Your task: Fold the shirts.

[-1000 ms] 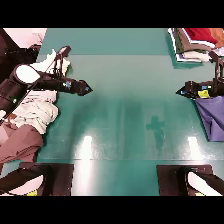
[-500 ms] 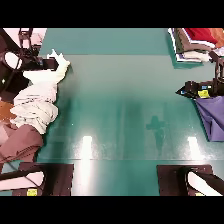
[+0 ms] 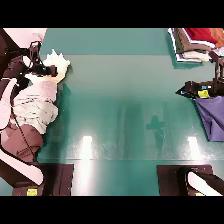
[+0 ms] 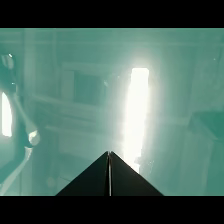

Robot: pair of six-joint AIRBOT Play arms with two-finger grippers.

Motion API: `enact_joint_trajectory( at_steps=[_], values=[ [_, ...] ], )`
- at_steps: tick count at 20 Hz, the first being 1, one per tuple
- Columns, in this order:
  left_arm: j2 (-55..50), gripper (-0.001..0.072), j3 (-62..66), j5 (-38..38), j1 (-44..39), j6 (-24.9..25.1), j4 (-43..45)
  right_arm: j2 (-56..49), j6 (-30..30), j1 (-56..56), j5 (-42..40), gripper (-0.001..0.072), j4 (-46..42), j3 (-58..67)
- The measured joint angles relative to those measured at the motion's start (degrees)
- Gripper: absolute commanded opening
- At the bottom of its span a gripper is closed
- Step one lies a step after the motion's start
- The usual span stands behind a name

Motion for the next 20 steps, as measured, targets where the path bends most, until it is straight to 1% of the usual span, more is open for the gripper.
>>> enact_joint_trajectory(
  at_steps=[3, 6, 8, 11, 14, 17, 20],
  values=[
    [-1.29, 0.0028, 2.54, -1.97, 0.15, 0.00, 0.33, 0.00, 0.00, 0.04, 0.00, 0.0012, -0.02, 0.00],
    [-0.90, 0.0027, 7.82, -7.56, 0.20, 0.00, 0.28, 0.00, 0.00, 0.04, -0.02, 0.0013, -0.04, 0.11],
    [1.46, 0.0027, 12.33, -11.72, 0.07, -0.02, -0.11, 0.00, 0.00, 0.04, -0.04, 0.0013, -0.04, 1.20],
    [8.66, 0.0027, 19.23, -16.74, -1.62, -0.02, -0.87, 0.00, 0.02, 0.04, -0.96, 0.0012, -0.04, 5.97],
    [18.49, 0.0027, 23.04, -20.37, -5.01, 0.00, -3.54, 0.02, 0.00, 0.04, -2.93, 0.0012, -0.02, 13.14],
    [27.85, 0.0027, 24.55, -25.16, -10.99, 0.59, -5.38, 0.04, 0.00, 0.04, -4.66, 0.0013, -0.02, 20.11],
    [33.24, 0.0027, 24.48, -31.80, -18.38, 0.22, -5.95, 0.04, 0.00, 0.04, -5.38, 0.0012, -0.02, 25.83]
  ],
)
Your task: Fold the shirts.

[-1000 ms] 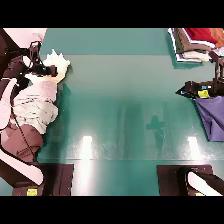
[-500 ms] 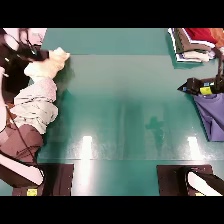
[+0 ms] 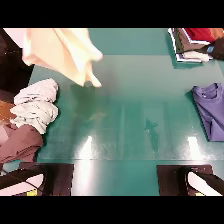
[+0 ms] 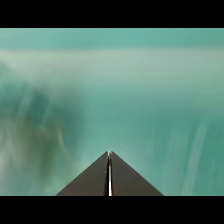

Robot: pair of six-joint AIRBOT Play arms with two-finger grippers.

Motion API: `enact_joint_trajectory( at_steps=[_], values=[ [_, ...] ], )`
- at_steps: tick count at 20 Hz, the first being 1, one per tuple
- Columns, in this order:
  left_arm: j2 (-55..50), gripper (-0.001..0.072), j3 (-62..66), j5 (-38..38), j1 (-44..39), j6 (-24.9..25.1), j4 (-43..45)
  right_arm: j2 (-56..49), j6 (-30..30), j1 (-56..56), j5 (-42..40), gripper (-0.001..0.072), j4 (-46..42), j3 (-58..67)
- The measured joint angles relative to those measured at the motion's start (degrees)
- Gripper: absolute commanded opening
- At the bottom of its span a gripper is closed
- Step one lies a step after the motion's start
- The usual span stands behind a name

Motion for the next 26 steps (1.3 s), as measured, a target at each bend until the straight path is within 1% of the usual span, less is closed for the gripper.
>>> enact_joint_trajectory(
  at_steps=[3, 7, 8, 9, 10, 13, 15, 18, 21, 23, 26],
  values=[
    [1.51, 0.0028, -3.91, -3.96, -8.66, -1.99, -0.28, 0.00, 0.00, 0.00, 0.31, 0.0012, 0.00, 3.58],
    [-0.74, 0.0033, -14.23, -2.86, -20.31, -3.17, -0.52, 0.00, 0.00, 0.00, 2.60, 0.0012, 0.00, 5.51],
    [-1.86, 0.0250, -17.11, -1.20, -22.99, -3.26, -0.57, 0.02, 0.00, 0.00, 3.41, 0.0012, -0.02, 5.70],
    [-3.08, 0.0578, -19.56, 0.31, -25.18, -3.37, -0.66, 0.02, -0.02, 0.00, 3.93, 0.0012, -0.02, 5.86],
    [-4.55, 0.0605, -21.81, 1.57, -27.17, -3.43, -0.66, 0.00, -0.02, 0.00, 4.52, 0.0012, -0.02, 5.95],
    [-7.48, 0.0605, -25.03, 3.23, -29.44, -3.56, 0.79, 0.00, 0.00, 0.00, 5.40, 0.0012, -0.07, 6.12],
    [-7.61, 0.0606, -25.66, 2.99, -27.76, -3.61, 3.48, 0.00, 0.00, 0.00, 5.68, 0.0012, -0.07, 6.19],
    [-6.75, 0.0605, -26.27, 0.48, -20.63, -3.80, 6.99, 0.00, 0.00, 0.00, 6.03, 0.0012, -0.09, 6.19],
    [-6.40, 0.0606, -29.49, -1.11, -11.45, -4.07, 6.45, 0.00, 0.00, 0.00, 6.25, 0.0012, -0.13, 6.19],
    [-6.34, 0.0606, -34.77, -0.63, -5.64, -3.91, 3.15, 0.00, 0.00, 0.00, 6.38, 0.0012, -0.13, 6.19],
    [-6.32, 0.0606, -44.83, 3.72, -0.50, -0.83, -3.37, 0.00, -0.02, 0.00, 6.43, 0.0013, -0.15, 6.19]
  ],
)
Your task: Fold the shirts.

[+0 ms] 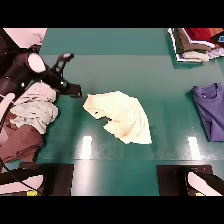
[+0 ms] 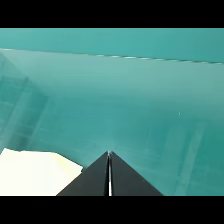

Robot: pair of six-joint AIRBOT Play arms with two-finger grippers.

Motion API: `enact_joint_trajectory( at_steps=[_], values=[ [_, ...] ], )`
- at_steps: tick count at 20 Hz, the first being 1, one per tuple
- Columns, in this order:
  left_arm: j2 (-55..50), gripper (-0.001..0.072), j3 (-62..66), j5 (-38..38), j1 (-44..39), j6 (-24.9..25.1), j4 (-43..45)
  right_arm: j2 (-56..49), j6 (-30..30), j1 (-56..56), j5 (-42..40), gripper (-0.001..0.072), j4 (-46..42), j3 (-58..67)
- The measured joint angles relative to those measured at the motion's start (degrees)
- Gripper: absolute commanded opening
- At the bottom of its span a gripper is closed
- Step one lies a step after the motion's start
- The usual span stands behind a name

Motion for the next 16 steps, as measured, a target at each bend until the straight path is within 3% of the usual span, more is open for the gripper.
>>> enact_joint_trajectory(
  at_steps=[5, 9, 11, 16],
  values=[
    [-0.33, 0.0605, -14.14, 14.56, 2.60, 7.23, -14.60, 0.00, 0.00, 0.00, 0.00, 0.0012, 0.00, 0.00],
    [-2.78, 0.0601, -17.64, 20.11, 2.82, 11.32, -23.08, 0.00, 0.00, 0.00, 0.07, 0.0012, 0.00, 0.00],
    [-3.89, 0.0042, -18.25, 21.09, 2.80, 12.17, -25.55, -0.02, 0.00, 0.00, 0.52, 0.0012, 0.00, 0.00],
    [-4.07, 0.0027, -15.39, 20.83, 2.80, 12.98, -26.47, -0.85, 0.00, 0.00, 6.80, 0.0012, -0.02, -0.52]
  ],
)
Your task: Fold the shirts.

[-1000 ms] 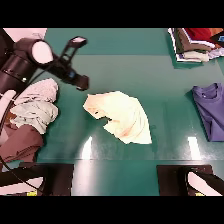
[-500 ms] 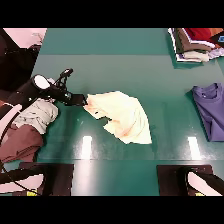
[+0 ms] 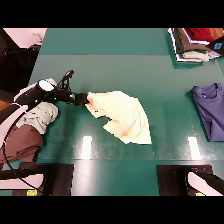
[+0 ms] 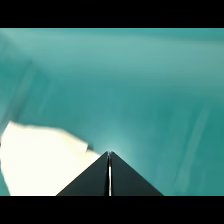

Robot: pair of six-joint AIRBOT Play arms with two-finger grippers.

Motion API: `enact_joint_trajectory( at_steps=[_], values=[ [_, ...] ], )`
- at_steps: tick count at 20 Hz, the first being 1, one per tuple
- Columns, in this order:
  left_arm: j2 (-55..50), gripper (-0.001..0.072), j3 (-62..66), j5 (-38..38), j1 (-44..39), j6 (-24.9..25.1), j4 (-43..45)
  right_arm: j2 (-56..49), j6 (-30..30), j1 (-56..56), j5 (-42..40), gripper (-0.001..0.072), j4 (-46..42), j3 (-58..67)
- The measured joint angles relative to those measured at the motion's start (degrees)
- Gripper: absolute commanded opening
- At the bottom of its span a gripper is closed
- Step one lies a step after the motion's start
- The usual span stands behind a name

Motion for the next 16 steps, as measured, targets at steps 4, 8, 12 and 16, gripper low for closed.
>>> enact_joint_trajectory(
  at_steps=[4, 8, 12, 16],
  values=[
    [3.96, 0.0027, 6.86, -1.70, 0.00, 0.20, 6.25, -0.72, 0.00, 0.00, 5.53, 0.0018, 0.00, -9.88],
    [7.98, 0.0028, 11.02, -2.27, 0.00, 0.26, 11.72, -1.57, -0.02, 0.52, 2.47, 0.0519, 1.53, -29.03],
    [9.25, 0.0028, 12.11, -2.78, 0.00, 0.28, 14.03, -6.47, -2.97, 3.82, -3.85, 0.0495, 5.18, -45.27],
    [9.57, 0.0028, 12.39, -3.45, 0.00, 0.31, 14.78, -12.94, -6.23, 8.87, -9.27, 0.0447, 9.11, -50.60]
  ],
)
